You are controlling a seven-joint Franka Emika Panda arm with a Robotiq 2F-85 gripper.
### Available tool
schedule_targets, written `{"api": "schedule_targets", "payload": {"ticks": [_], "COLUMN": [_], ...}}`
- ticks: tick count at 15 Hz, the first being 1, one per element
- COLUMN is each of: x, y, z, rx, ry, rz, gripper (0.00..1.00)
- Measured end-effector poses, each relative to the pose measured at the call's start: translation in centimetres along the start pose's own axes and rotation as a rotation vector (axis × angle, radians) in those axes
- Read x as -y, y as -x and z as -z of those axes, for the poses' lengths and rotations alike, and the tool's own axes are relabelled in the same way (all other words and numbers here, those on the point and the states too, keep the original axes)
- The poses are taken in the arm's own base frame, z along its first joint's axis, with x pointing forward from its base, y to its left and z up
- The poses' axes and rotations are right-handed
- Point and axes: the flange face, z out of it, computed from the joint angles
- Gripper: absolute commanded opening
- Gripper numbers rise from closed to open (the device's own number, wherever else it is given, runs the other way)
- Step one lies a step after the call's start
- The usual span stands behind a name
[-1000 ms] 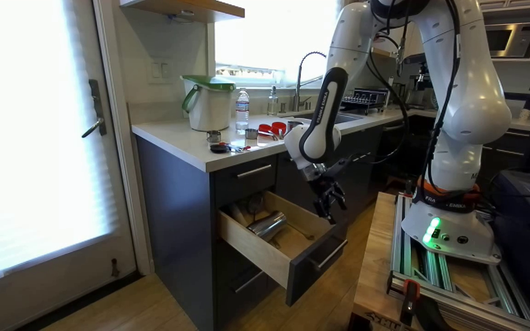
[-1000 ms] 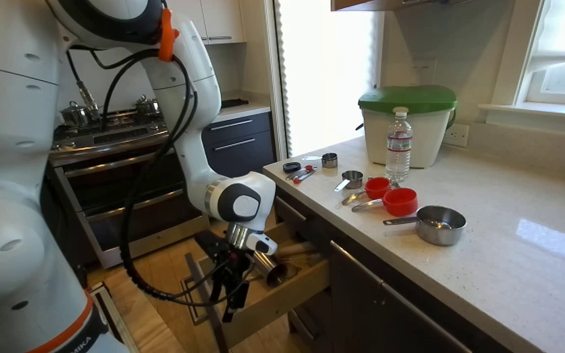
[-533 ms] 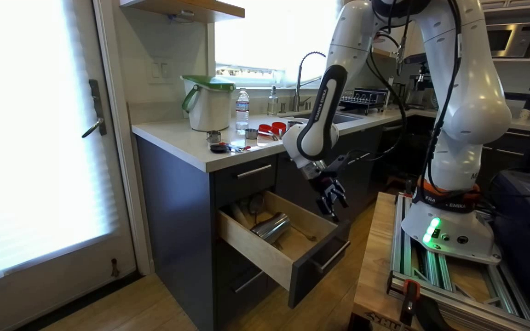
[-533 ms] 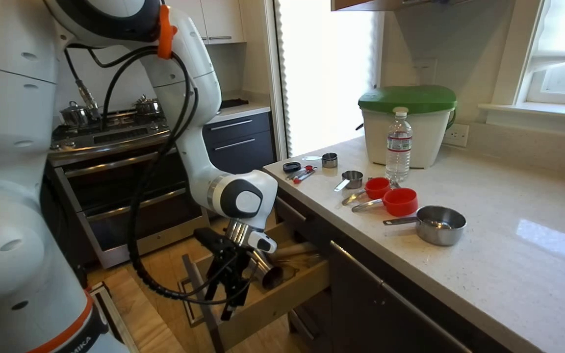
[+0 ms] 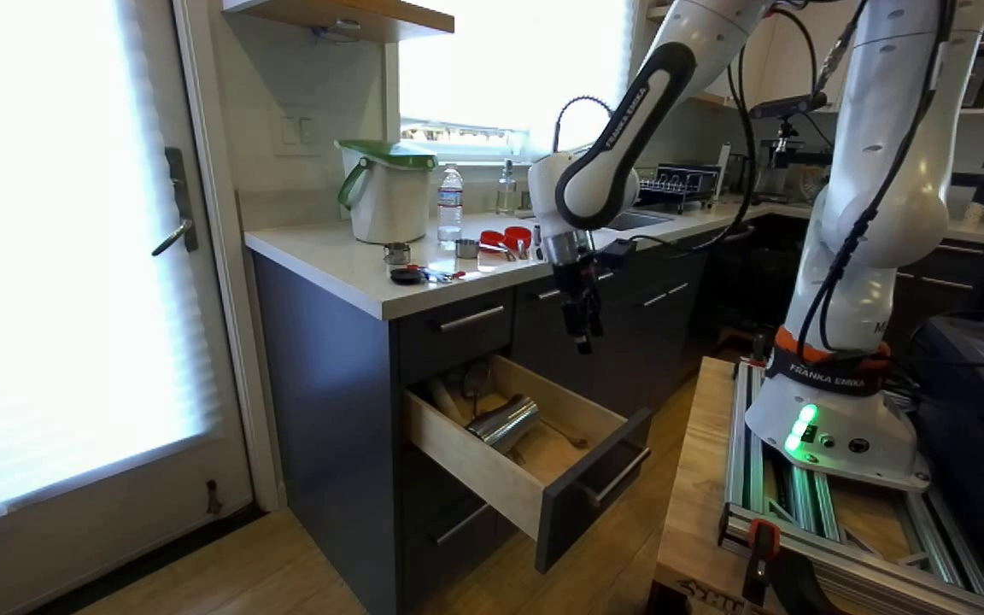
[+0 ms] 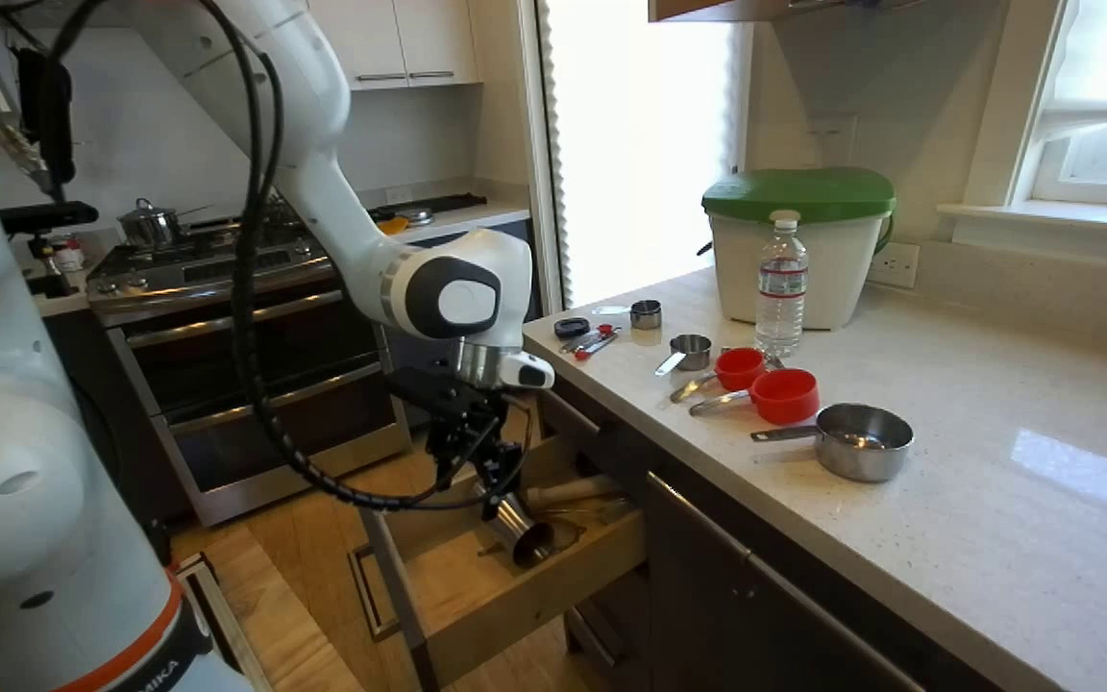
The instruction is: Open the second far left drawer from the top fully
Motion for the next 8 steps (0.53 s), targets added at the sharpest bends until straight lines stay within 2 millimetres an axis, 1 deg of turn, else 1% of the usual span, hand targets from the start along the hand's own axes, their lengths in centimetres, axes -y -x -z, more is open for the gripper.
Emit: {"api": "schedule_targets", "payload": {"ticks": [2, 5, 7, 8], "x": [-0.4, -1.3, -2.2, -2.8], "y": [1.1, 3.4, 5.1, 5.9], "z": [3.1, 6.9, 8.5, 9.0], "rx": [-0.080, -0.159, -0.166, -0.162], "ry": [-0.044, -0.123, -0.164, -0.181], "rz": [0.071, 0.200, 0.278, 0.311], "gripper": [1.00, 1.00, 1.00, 1.00]}}
